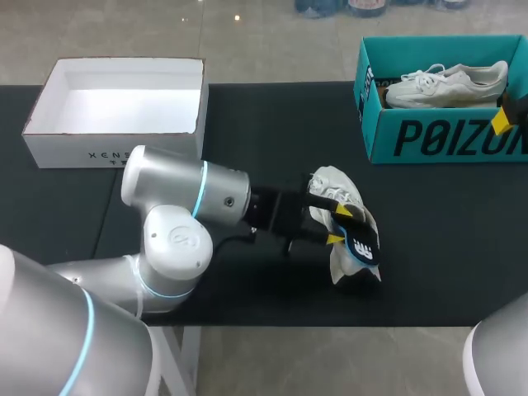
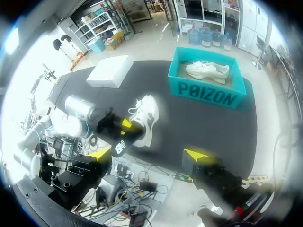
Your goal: Take the shoe out of the shoebox, open the shoe tongue, remove and reinsert the insole, then place the shoe into the shoebox
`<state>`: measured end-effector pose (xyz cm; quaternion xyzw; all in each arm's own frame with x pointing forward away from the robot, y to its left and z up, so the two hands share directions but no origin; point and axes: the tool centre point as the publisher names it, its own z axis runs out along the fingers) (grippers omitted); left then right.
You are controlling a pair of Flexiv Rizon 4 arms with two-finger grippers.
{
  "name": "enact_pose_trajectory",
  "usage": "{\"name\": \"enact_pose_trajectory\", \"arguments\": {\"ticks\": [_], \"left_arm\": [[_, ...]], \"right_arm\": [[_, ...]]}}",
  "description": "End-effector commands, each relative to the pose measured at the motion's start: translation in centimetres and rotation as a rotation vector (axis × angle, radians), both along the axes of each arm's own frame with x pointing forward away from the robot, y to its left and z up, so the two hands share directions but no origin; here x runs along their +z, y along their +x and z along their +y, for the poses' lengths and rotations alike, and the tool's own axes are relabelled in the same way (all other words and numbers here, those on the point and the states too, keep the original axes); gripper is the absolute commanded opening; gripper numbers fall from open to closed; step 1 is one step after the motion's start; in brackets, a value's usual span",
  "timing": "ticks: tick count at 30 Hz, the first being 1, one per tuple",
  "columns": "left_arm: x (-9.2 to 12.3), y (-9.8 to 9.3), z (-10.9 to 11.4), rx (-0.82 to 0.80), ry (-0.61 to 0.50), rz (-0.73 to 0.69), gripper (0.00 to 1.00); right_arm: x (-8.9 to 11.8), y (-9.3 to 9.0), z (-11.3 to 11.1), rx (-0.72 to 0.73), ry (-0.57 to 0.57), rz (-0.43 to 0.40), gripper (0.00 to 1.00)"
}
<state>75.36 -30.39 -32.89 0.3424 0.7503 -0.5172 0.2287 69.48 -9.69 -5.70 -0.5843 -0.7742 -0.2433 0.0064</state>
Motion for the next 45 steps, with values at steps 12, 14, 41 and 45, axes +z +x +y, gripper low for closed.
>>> {"name": "enact_pose_trajectory", "arguments": {"ticks": [12, 14, 41, 45], "left_arm": [[-1.0, -0.6, -0.8, -0.025, 0.021, 0.032, 0.09], [-0.9, -0.5, -0.9, -0.025, 0.021, 0.027, 0.05], [-3.0, 2.4, -0.9, 0.036, 0.103, -0.034, 0.0], [-3.0, 1.7, -0.8, 0.042, 0.095, -0.022, 0.67]], "right_arm": [[0.1, 0.3, 0.1, 0.0, -0.003, 0.006, 1.0], [0.1, 0.3, 0.1, 0.0, -0.003, 0.006, 1.0], [0.1, 0.3, 0.1, 0.0, -0.003, 0.006, 1.0], [0.1, 0.3, 0.1, 0.0, -0.003, 0.006, 1.0]]}}
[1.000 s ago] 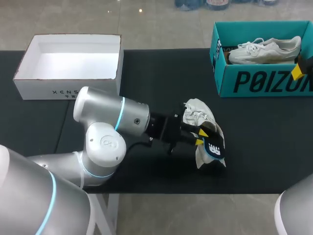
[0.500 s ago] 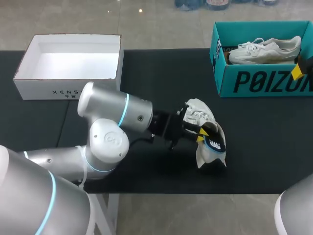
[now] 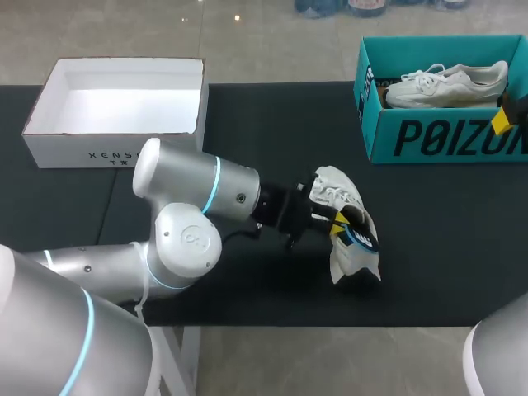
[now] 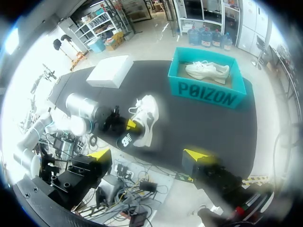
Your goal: Take the shoe out of the shoebox, open the shoe tongue, remove and reinsert the insole, then place the shoe into the shoebox
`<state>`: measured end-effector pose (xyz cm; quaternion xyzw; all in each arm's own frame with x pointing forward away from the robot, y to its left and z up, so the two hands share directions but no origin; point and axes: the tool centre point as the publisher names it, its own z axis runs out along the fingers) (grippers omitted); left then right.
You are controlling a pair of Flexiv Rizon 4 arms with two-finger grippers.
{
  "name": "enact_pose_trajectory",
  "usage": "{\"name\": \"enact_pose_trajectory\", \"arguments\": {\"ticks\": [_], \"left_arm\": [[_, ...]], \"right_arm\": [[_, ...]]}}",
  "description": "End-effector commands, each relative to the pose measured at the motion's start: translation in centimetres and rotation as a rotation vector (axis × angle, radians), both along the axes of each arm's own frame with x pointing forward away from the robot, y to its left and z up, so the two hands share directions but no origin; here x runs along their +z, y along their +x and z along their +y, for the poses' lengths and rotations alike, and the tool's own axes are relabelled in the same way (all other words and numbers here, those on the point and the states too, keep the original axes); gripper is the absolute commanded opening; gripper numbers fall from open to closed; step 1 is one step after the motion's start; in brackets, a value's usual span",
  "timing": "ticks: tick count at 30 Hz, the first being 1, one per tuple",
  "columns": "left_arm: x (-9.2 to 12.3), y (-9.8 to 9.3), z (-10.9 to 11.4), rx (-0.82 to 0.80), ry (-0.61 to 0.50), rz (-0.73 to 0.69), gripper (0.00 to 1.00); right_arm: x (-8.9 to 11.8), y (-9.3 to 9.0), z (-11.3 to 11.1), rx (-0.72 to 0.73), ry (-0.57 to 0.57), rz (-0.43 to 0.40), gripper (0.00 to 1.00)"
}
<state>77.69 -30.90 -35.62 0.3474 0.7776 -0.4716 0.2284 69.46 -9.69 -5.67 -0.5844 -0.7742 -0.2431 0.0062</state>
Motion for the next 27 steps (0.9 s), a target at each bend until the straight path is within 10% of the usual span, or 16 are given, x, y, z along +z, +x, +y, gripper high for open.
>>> {"name": "enact_pose_trajectory", "arguments": {"ticks": [1, 12, 27], "left_arm": [[-0.2, -0.8, -0.2, 0.01, -0.004, 0.002, 1.0], [1.5, -2.3, 1.5, 0.03, -0.032, 0.008, 0.98], [1.8, -2.2, 0.0, -0.006, -0.075, 0.027, 0.49]], "right_arm": [[0.1, 0.3, 0.1, 0.0, -0.002, 0.006, 1.0], [0.1, 0.3, 0.1, 0.0, -0.002, 0.006, 1.0], [0.1, 0.3, 0.1, 0.0, -0.002, 0.006, 1.0]]}}
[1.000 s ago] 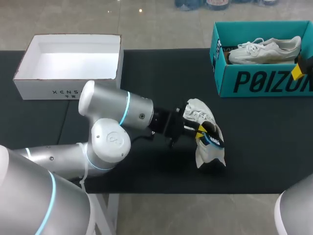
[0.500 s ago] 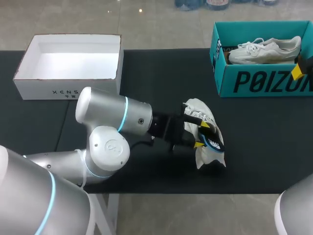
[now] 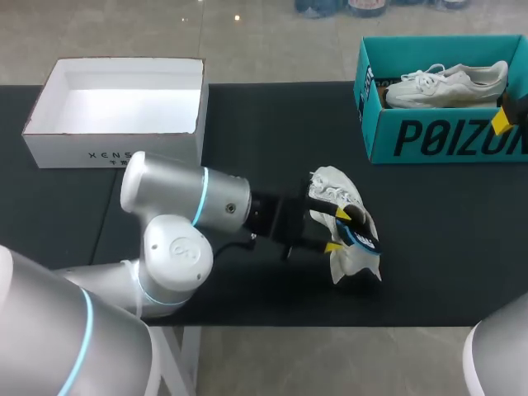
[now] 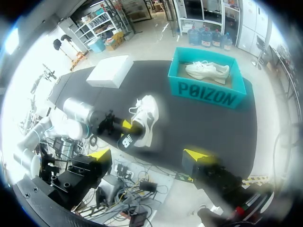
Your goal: Take the shoe out of the shoebox, open the shoe tongue, remove and reinsert the insole, then place the shoe into the shoebox
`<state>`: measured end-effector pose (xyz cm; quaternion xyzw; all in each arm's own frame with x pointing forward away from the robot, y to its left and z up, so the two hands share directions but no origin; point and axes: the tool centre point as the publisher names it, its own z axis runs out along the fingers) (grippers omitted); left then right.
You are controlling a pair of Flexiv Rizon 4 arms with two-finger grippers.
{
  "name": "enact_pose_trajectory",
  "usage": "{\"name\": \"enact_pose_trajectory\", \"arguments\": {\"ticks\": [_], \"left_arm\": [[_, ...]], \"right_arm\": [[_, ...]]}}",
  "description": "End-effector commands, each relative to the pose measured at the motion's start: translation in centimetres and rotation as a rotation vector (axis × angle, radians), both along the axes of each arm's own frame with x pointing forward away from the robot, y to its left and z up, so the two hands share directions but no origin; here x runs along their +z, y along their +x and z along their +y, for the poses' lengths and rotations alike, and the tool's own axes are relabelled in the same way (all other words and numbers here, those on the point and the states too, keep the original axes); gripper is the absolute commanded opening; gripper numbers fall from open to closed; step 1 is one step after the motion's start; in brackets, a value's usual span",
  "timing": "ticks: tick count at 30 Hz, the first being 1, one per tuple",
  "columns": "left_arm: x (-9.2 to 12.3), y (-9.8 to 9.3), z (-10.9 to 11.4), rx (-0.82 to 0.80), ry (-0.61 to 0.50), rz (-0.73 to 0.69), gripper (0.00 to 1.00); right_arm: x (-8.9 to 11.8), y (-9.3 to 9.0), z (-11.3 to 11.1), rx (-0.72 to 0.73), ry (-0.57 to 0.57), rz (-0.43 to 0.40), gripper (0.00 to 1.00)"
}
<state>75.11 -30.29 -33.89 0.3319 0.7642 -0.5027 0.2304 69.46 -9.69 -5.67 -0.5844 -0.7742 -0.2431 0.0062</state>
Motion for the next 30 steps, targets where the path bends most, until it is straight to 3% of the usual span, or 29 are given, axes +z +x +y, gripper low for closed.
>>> {"name": "enact_pose_trajectory", "arguments": {"ticks": [1, 5, 9, 11, 14, 23, 30], "left_arm": [[0.1, 0.4, -0.6, -0.01, -0.006, 0.0, 0.48], [0.0, 0.9, -1.3, -0.03, -0.011, 0.005, 0.49], [0.1, 1.0, -2.1, -0.051, -0.015, 0.012, 0.44], [0.0, 1.0, -2.2, -0.053, -0.017, 0.014, 0.33], [0.1, 0.9, -2.2, -0.059, -0.019, 0.017, 0.0], [-0.1, 0.7, -1.8, -0.085, 0.013, 0.008, 0.0], [-0.8, 2.0, -0.8, -0.1, 0.09, -0.046, 0.0]], "right_arm": [[0.1, 0.3, 0.1, 0.0, -0.002, 0.006, 1.0], [0.1, 0.3, 0.1, 0.0, -0.002, 0.006, 1.0], [0.1, 0.3, 0.1, 0.0, -0.002, 0.006, 1.0], [0.1, 0.3, 0.1, 0.0, -0.002, 0.006, 1.0], [0.1, 0.3, 0.1, 0.0, -0.002, 0.006, 1.0], [0.1, 0.3, 0.1, 0.0, -0.002, 0.006, 1.0], [0.1, 0.3, 0.1, 0.0, -0.002, 0.006, 1.0]]}}
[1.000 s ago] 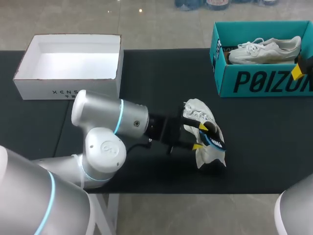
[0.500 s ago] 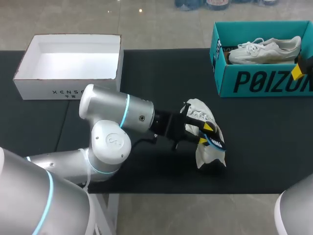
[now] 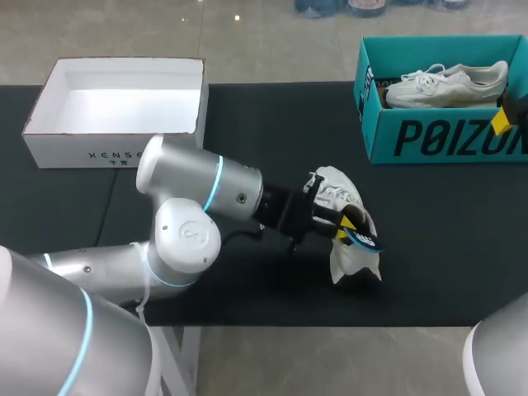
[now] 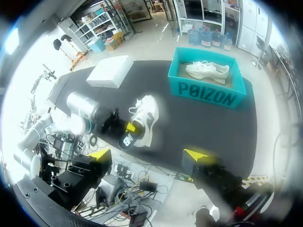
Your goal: Take the shoe out of the shoebox, open the shoe tongue, remove and reinsert the insole, then place the shoe into the shoebox
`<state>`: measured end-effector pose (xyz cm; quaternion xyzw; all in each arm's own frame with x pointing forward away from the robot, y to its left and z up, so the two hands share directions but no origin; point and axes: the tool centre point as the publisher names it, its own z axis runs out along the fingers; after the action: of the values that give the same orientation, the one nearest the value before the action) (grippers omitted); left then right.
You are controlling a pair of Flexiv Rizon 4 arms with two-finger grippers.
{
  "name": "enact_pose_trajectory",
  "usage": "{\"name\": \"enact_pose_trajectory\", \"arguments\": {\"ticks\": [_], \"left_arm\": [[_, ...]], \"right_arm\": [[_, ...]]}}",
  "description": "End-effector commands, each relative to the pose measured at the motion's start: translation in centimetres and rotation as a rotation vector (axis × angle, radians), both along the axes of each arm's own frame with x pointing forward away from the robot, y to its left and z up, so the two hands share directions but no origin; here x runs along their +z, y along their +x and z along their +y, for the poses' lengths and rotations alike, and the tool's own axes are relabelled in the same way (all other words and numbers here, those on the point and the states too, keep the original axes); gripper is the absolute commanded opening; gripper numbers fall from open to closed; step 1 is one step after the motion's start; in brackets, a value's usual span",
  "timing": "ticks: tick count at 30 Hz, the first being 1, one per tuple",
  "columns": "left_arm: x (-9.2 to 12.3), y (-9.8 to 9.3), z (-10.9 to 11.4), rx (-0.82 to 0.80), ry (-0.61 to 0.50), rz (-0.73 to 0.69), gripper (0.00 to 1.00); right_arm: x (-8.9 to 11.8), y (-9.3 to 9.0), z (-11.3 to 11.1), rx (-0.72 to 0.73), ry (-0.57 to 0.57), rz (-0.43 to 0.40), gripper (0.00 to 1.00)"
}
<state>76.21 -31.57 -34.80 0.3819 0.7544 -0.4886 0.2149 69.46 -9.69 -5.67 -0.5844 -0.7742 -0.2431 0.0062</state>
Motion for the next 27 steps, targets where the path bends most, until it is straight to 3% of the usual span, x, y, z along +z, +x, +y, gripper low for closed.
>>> {"name": "enact_pose_trajectory", "arguments": {"ticks": [1, 8, 12, 13, 15, 16, 17, 19, 20, 21, 27], "left_arm": [[0.1, 1.1, 0.5, -0.006, 0.052, -0.012, 0.0], [-0.9, 2.3, 0.5, 0.0, 0.072, -0.027, 0.0], [-1.5, 2.1, -0.1, -0.003, 0.066, -0.009, 0.0], [-1.7, 1.8, -0.3, -0.005, 0.059, 0.002, 0.19], [-1.8, 1.3, -0.4, 0.001, 0.05, 0.012, 0.47], [-1.7, 1.1, -0.3, 0.006, 0.039, 0.02, 0.85], [-1.7, 0.9, -0.1, 0.009, 0.037, 0.021, 0.9], [-1.2, 0.5, 0.3, 0.021, 0.028, 0.022, 0.86], [-1.0, 0.3, 0.5, 0.029, 0.022, 0.023, 0.74], [-0.8, 0.3, 0.9, 0.038, 0.015, 0.02, 0.69], [1.1, -0.3, 1.9, 0.074, -0.026, -0.001, 0.6]], "right_arm": [[0.1, 0.3, 0.1, 0.0, -0.002, 0.006, 1.0], [0.1, 0.3, 0.1, 0.0, -0.002, 0.006, 1.0], [0.1, 0.3, 0.1, 0.0, -0.002, 0.006, 1.0], [0.1, 0.3, 0.1, 0.0, -0.002, 0.006, 1.0], [0.1, 0.3, 0.1, 0.0, -0.002, 0.006, 1.0], [0.1, 0.3, 0.1, 0.0, -0.002, 0.006, 1.0], [0.1, 0.3, 0.1, 0.0, -0.002, 0.006, 1.0], [0.1, 0.3, 0.1, 0.0, -0.002, 0.006, 1.0], [0.1, 0.3, 0.1, 0.0, -0.002, 0.006, 1.0], [0.1, 0.3, 0.1, 0.0, -0.002, 0.006, 1.0], [0.1, 0.3, 0.1, 0.0, -0.002, 0.006, 1.0]]}}
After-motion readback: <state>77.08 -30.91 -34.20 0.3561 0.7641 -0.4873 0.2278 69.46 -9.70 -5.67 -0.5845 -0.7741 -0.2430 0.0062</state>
